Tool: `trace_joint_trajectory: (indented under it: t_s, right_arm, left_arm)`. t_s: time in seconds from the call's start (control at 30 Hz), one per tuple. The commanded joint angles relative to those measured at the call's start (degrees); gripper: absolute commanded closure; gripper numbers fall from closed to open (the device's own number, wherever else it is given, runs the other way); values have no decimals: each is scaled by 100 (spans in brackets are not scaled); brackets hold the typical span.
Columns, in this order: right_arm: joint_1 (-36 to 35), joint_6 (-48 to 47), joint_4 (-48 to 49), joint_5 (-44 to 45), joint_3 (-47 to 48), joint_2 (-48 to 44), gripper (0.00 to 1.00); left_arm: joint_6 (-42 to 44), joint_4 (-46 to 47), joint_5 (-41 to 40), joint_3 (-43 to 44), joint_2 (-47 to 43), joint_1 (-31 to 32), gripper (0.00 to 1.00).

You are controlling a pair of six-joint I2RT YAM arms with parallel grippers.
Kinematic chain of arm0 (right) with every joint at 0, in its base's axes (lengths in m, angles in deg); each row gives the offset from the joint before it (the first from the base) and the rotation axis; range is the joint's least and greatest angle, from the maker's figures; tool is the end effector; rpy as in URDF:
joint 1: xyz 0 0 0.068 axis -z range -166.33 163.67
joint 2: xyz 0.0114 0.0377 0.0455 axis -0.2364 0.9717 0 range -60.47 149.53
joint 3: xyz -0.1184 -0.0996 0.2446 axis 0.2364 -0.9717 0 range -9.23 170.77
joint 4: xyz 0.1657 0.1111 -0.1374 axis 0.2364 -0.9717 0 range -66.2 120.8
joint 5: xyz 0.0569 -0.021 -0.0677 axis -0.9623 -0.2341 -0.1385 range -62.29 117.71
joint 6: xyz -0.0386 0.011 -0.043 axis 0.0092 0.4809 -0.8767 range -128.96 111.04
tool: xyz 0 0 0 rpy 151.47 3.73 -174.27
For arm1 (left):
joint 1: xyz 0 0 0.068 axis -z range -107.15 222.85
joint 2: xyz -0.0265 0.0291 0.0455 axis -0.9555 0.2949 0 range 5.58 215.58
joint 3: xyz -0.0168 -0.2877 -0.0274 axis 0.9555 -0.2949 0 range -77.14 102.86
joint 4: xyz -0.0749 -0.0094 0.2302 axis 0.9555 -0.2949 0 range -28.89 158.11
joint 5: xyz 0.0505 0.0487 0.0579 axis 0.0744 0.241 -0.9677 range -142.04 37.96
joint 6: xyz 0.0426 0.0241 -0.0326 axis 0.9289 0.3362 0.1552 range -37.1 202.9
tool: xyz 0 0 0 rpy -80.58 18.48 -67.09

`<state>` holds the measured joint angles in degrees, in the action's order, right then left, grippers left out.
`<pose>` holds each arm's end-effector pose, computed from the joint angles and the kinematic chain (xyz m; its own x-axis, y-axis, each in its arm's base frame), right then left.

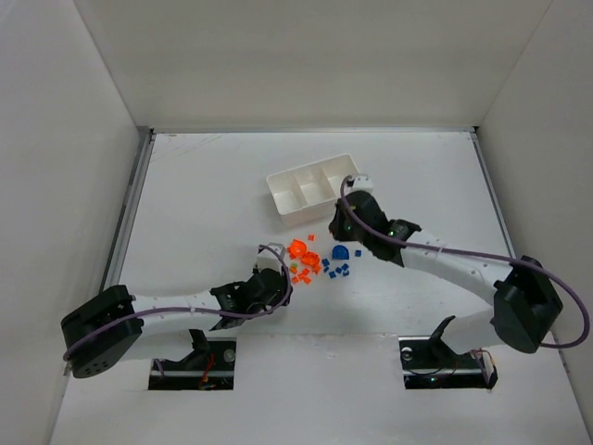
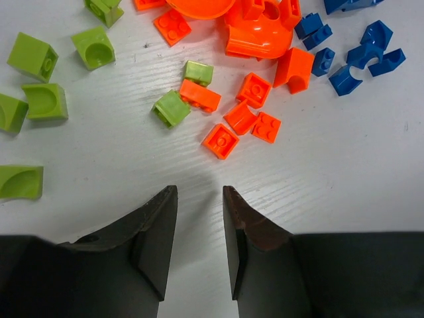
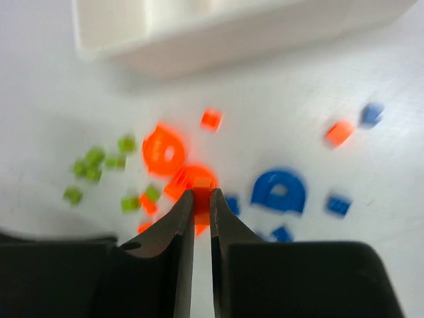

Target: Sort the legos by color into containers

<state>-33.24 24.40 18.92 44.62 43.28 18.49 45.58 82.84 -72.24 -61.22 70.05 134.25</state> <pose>0.2029 0.1988 0.2720 -0.6524 0.0727 -0.7543 -0.2205 0.9341 0.2808 0.1025 -0.1571 0.1753 -0.6281 -0.0364 -0.7773 0.3846 0.8538 -0.3508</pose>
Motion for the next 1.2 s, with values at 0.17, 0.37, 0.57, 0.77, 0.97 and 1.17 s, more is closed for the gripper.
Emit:
trace_joint_trajectory:
  t_s: [0.17,0.37,0.57,0.77,0.97,1.17]
  right_arm:
    - [1609,-1060,968,-337,2023,1584,89]
    - [1910,-1104,977,-486,2667,2360,84]
    - [1901,-1069,1144,-487,2624,2388,56]
    - [1700,-894,1547,-469,1625,1599,55]
    - [1278,-665,1987,-407,384,736,55]
    - [1172,-472,2093,-241,-346,244,55]
  left_arm:
    - [137,224,-89,455,452,25,68]
    - [234,180,-97,543,646,34,67]
    - [243,101,-97,517,541,60,64]
    - [453,102,-132,736,970,-71,60]
    - [673,49,-256,939,1366,-98,61]
    - [717,-224,-326,1088,1543,59,67]
